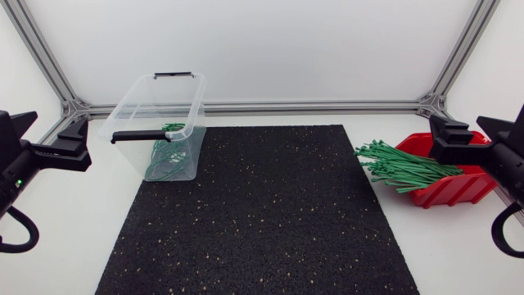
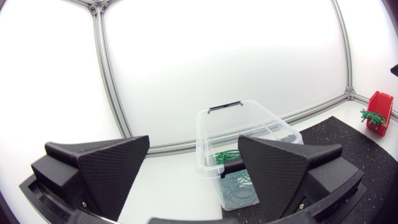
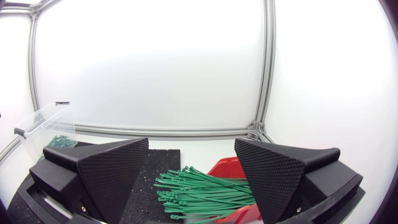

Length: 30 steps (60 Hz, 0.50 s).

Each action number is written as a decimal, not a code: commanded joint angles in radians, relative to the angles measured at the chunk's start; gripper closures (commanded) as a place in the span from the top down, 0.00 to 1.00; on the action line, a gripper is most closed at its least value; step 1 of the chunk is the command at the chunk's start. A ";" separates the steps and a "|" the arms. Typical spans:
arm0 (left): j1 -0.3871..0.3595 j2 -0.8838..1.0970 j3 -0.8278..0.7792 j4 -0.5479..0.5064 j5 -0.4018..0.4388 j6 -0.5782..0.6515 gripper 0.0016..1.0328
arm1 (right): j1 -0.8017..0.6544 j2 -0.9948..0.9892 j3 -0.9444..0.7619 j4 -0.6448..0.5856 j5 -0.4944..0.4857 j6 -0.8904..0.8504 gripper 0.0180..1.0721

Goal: Take a green cable tie from the red box, thread the tail through the head to close it, then place it in the transparent bin on the left.

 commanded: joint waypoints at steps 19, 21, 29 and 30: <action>-0.002 -0.224 -0.187 -0.002 0.008 -0.076 0.96 | -0.019 -0.175 -0.154 0.011 -0.032 -0.012 0.96; -0.003 -0.244 -0.198 -0.013 0.009 -0.083 0.96 | -0.021 -0.194 -0.170 0.012 -0.037 -0.011 0.96; -0.009 -0.313 -0.238 -0.052 0.014 -0.108 0.96 | -0.026 -0.263 -0.228 0.014 -0.054 -0.008 0.96; -0.009 -0.320 -0.243 -0.056 0.014 -0.110 0.96 | -0.027 -0.270 -0.235 0.015 -0.056 -0.008 0.96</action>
